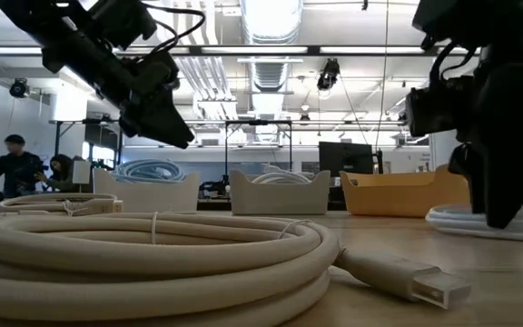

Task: Pick & Place USB Port
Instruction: Put the white cable into the gray bin

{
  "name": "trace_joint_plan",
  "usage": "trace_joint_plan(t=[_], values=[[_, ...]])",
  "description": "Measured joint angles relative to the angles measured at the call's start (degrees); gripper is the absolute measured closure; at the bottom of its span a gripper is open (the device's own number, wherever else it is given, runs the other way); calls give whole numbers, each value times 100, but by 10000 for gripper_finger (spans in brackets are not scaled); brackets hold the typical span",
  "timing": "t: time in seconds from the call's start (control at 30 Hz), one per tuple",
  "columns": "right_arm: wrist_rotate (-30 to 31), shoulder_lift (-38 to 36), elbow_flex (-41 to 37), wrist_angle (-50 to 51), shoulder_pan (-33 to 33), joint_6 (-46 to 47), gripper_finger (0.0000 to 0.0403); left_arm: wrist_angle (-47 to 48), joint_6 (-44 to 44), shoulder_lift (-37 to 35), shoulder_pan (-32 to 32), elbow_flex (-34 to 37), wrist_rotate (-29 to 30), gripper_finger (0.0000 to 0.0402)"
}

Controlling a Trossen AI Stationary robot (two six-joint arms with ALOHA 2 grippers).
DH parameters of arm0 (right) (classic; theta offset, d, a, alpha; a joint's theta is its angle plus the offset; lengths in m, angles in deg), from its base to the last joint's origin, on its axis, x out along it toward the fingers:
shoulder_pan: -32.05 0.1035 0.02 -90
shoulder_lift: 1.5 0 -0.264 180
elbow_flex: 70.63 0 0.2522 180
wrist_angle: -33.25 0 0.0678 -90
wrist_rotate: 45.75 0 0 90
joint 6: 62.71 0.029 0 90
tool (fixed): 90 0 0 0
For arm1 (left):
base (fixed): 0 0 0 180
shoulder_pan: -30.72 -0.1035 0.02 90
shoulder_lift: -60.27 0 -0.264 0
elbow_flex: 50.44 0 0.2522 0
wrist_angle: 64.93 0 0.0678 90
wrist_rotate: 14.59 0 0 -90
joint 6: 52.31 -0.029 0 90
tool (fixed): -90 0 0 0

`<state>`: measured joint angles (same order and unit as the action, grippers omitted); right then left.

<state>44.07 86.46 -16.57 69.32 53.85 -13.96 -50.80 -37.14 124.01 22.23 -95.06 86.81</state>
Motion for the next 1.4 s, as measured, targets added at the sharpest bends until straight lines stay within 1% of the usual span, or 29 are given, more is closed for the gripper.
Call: trace_joint_plan(t=[0.2,0.3,0.4,0.5,0.67,0.7,0.8,0.87,0.9,1.07,1.17,1.23,1.4], values=[[41,319,79,13,0,-30,201,-7,52,0,0,61,0,206],[41,375,137,68,0,-284,215,-99,141,0,0,153,2,206],[48,333,191,109,-7,-452,249,-349,156,0,0,279,3,206],[12,249,245,91,-27,-551,297,-523,157,0,4,384,17,206],[-445,-84,537,-81,-174,-663,378,-1169,157,0,4,516,24,206],[-483,-152,641,-97,-212,-725,384,-1247,157,0,4,521,24,206],[-423,-411,973,-46,-313,-1321,385,-1396,144,0,4,520,23,206],[-193,-568,1230,-92,-384,-1883,386,-1438,136,0,4,521,23,206],[37,-629,1355,-83,-420,-2172,386,-1457,126,0,4,521,24,206],[1587,-674,1955,-44,-708,-3715,388,-1497,118,0,2,521,24,206],[2255,-548,2304,-88,-981,-4903,388,-1497,114,0,0,521,24,206],[2479,-376,2505,-181,-1227,-5484,388,-1504,111,0,0,521,24,207],[2543,225,2997,-690,-1949,-6247,389,-1502,109,0,0,521,24,206]])
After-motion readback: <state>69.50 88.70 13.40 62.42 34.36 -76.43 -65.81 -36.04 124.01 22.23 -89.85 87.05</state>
